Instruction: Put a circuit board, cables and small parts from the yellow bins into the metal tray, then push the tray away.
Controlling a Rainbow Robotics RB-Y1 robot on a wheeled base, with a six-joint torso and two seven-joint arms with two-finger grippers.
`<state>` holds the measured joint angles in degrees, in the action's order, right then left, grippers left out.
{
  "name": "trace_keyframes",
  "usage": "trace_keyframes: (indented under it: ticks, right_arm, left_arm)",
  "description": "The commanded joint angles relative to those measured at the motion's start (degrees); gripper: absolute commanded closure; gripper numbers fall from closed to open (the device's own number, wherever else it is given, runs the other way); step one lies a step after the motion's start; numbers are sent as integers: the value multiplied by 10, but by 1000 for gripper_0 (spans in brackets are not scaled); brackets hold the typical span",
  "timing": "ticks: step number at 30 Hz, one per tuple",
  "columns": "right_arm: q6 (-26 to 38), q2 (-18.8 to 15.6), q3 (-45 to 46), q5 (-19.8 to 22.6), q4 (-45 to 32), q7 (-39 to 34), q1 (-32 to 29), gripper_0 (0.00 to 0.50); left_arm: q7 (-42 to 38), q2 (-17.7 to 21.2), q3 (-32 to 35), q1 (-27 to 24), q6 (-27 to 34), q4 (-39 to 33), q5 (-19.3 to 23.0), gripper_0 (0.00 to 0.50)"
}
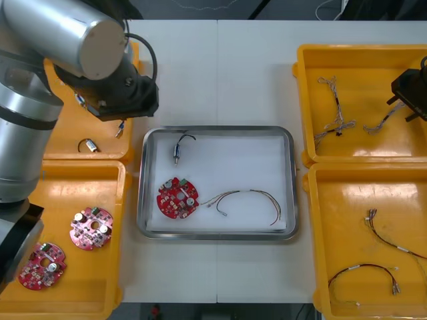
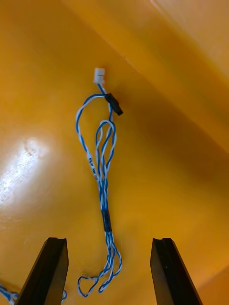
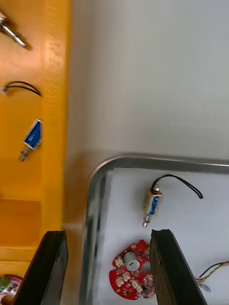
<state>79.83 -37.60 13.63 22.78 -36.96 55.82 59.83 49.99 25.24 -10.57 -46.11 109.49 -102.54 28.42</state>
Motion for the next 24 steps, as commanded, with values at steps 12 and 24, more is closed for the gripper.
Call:
trace_keyframes:
  ticks: [12,24]
  right_arm:
    - [-46,32,-11,8,61,-81,30,0]
    - [-39,39,-33,9,61,-98,16,0]
  left_arm:
    - [202,99,115,-33,5,114,-2,0]
    - [246,99,129,-86,-99,287,-39,0]
